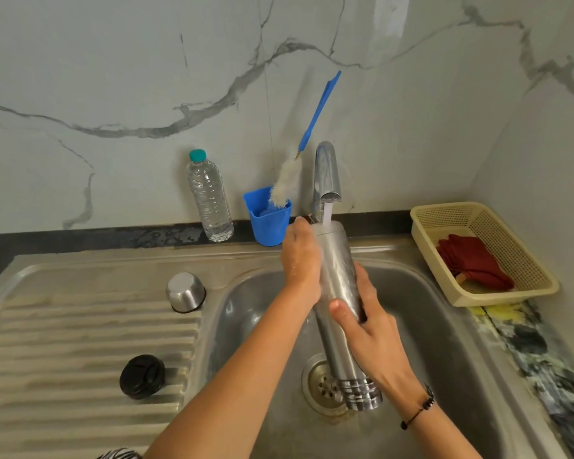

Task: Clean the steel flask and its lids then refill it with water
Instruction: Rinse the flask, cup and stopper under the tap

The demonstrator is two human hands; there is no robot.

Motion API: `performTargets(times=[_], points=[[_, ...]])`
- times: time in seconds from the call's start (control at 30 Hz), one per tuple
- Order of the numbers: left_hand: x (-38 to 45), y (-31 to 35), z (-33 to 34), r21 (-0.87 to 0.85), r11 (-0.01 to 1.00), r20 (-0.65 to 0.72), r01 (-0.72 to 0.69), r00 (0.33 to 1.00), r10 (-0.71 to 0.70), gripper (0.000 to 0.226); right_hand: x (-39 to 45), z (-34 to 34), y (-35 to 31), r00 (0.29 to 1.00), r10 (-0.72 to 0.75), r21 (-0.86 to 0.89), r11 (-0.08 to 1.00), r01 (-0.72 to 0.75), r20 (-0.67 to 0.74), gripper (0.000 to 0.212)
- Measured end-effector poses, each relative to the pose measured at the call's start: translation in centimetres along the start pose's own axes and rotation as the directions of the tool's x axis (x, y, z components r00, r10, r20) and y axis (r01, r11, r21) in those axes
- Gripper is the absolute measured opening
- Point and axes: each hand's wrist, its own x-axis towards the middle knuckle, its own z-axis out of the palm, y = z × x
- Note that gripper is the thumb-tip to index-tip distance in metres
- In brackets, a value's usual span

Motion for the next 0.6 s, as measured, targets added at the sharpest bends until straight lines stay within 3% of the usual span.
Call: performTargets(times=[0.1, 0.17, 0.23, 0.37, 0.43, 0.5, 0.6], points=[[1.0, 0.8, -0.3, -0.020, 0.958, 0.106, 0.287, 0.953, -0.283, 0.028, -0.2, -0.3, 0.1, 1.000, 0.006, 0.059, 0.998, -0.005, -0.017, 0.069], [0.9, 1.4, -0.7, -0.076, 0.933, 0.188, 0.351, 0.924, -0.332, 0.030, -0.1, -0.3, 0.2, 1.000, 0.008, 0.138, 0.990, -0.007, -0.006, 0.067], [0.3, 1.4, -0.4, -0.113, 0.936, 0.212, 0.333, 0.928, -0.305, 0.037, 0.3, -0.4, 0.5, 1.000, 0.020, 0.263, 0.965, -0.024, 0.016, 0.069], [-0.2, -0.2, 0.0, 0.084, 0.996, 0.225, -0.036, 0.974, 0.017, 0.038, 1.0, -0.6, 0.6, 0.994, 0.038, 0.450, 0.889, -0.081, 0.105, 0.064], [-0.1, -0.4, 0.0, 0.114, 0.985, 0.196, -0.132, 0.975, 0.108, 0.036, 0.7, -0.4, 0.6, 0.994, 0.024, 0.474, 0.877, -0.074, 0.110, 0.058], [0.0, -0.3, 0.2, 0.088, 0.990, 0.161, -0.114, 0.982, 0.099, 0.035, 0.4, -0.1, 0.8, 0.997, 0.024, 0.474, 0.879, -0.059, 0.080, 0.059], [0.4, 0.4, 0.3, -0.043, 0.986, 0.131, 0.159, 0.980, -0.152, 0.040, 0.2, 0.1, 1.0, 0.997, 0.034, 0.460, 0.886, -0.059, 0.062, 0.066]])
